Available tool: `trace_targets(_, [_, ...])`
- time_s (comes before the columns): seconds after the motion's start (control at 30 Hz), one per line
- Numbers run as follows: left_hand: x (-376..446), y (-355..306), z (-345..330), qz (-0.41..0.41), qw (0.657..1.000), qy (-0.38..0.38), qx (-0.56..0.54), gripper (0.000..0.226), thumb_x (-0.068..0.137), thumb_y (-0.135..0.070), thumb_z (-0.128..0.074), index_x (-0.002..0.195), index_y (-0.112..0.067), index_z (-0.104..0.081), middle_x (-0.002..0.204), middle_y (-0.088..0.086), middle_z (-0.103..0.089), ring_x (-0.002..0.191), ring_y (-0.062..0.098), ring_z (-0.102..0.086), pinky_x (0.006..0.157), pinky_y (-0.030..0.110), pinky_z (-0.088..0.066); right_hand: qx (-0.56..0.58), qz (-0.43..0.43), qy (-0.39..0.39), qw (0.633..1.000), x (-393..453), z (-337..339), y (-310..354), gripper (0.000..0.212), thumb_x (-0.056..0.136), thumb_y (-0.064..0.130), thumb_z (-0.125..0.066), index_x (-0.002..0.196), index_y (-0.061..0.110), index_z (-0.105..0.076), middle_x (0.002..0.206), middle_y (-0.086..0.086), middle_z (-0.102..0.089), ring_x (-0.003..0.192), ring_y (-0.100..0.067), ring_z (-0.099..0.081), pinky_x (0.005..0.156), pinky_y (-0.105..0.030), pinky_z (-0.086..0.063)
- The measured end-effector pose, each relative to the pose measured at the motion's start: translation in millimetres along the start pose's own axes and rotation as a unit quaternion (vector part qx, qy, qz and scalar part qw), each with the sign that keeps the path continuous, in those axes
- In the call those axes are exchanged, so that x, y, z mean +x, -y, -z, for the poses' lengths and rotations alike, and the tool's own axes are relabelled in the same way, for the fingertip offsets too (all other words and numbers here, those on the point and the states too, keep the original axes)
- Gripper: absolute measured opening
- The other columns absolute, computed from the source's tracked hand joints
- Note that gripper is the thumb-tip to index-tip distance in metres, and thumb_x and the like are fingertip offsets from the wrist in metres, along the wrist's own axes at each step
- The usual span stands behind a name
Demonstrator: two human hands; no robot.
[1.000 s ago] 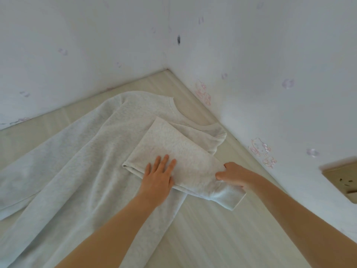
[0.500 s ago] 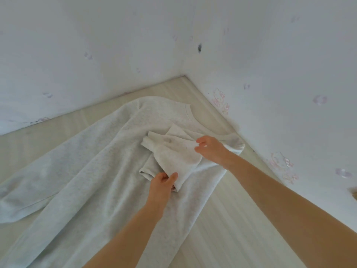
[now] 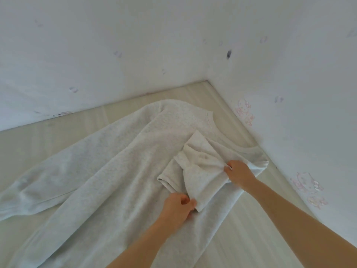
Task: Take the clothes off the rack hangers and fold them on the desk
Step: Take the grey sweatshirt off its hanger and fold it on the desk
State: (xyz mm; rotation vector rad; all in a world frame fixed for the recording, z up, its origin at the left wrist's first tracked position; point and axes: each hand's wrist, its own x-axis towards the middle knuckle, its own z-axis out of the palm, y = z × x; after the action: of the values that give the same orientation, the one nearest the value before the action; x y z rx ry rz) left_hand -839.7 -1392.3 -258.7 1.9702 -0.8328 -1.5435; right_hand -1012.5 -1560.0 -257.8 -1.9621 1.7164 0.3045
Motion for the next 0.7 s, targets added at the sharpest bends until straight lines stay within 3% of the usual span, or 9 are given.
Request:
trace_targets(0.1, [6, -10, 21, -0.009, 1.0, -0.024, -0.004, 0.021, 0.092, -0.019, -0.059, 0.074, -0.008, -0.06, 0.071, 0.006, -0.064, 0.061, 0.014, -0.059, 0.061, 0.024, -0.054, 0.015, -0.004, -0.028, 0.999, 3, 1, 5, 0.013, 0.096, 0.019, -0.049, 0.105, 0.011, -0.055, 0.097, -0.002, -0.054, 0.095, -0.023, -0.057, 0.081, -0.032, -0.046])
trace_targets(0.27, [14, -26, 101, -0.116, 0.959, -0.245, 0.087, 0.014, 0.092, -0.015, -0.057, 0.079, -0.014, -0.062, 0.073, -0.004, -0.061, 0.065, 0.007, -0.055, 0.057, 0.014, -0.04, 0.032, 0.005, -0.084, 0.996, 9, 26, 38, 0.022, 0.088, 0.01, -0.052, 0.108, 0.018, -0.05, 0.104, 0.001, -0.045, 0.098, -0.023, -0.052, 0.08, -0.034, -0.045])
trace_targets(0.4, [30, -16, 168, -0.142, 0.917, -0.335, 0.164, 0.012, 0.095, -0.014, -0.053, 0.099, -0.014, -0.064, 0.095, 0.0, -0.061, 0.091, 0.02, -0.056, 0.079, 0.028, -0.04, 0.077, 0.069, -0.104, 0.989, 27, 41, 86, 0.019, 0.092, 0.012, -0.049, 0.106, 0.013, -0.062, 0.105, -0.003, -0.058, 0.098, -0.02, -0.058, 0.085, -0.032, -0.048])
trace_targets(0.47, [40, -1, 189, -0.092, 0.915, -0.312, 0.239, 0.022, 0.099, -0.022, -0.045, 0.11, -0.013, -0.062, 0.11, 0.004, -0.06, 0.107, 0.025, -0.053, 0.087, 0.035, -0.042, 0.075, 0.109, -0.079, 0.988, 36, 43, 114, 0.02, 0.093, 0.011, -0.049, 0.109, 0.014, -0.062, 0.109, -0.003, -0.058, 0.099, -0.019, -0.058, 0.086, -0.03, -0.048])
trace_targets(0.53, [46, 11, 202, -0.048, 0.921, -0.27, 0.277, 0.031, 0.102, -0.029, -0.037, 0.108, -0.013, -0.062, 0.112, 0.006, -0.061, 0.113, 0.028, -0.052, 0.088, 0.037, -0.043, 0.065, 0.136, -0.057, 0.987, 47, 42, 141, 0.022, 0.094, 0.012, -0.048, 0.112, 0.014, -0.061, 0.114, -0.004, -0.057, 0.102, -0.019, -0.057, 0.087, -0.029, -0.046])
trace_targets(0.6, [51, 21, 208, -0.048, 0.913, -0.24, 0.326, 0.041, 0.103, -0.036, -0.029, 0.114, -0.014, -0.063, 0.129, 0.006, -0.059, 0.124, 0.026, -0.049, 0.096, 0.037, -0.041, 0.061, 0.151, -0.044, 0.986, 61, 41, 162, 0.024, 0.095, 0.013, -0.048, 0.115, 0.014, -0.06, 0.117, -0.005, -0.057, 0.1, -0.017, -0.055, 0.082, -0.025, -0.042])
trace_targets(0.7, [55, 29, 215, -0.047, 0.895, -0.182, 0.405, 0.056, 0.102, -0.048, -0.015, 0.148, -0.024, -0.037, 0.161, -0.004, -0.019, 0.148, 0.012, -0.016, 0.12, 0.04, -0.017, 0.048, 0.17, -0.038, 0.984, 81, 42, 190, 0.026, 0.096, 0.015, -0.048, 0.12, 0.014, -0.057, 0.123, -0.005, -0.057, 0.103, -0.017, -0.055, 0.083, -0.024, -0.041])
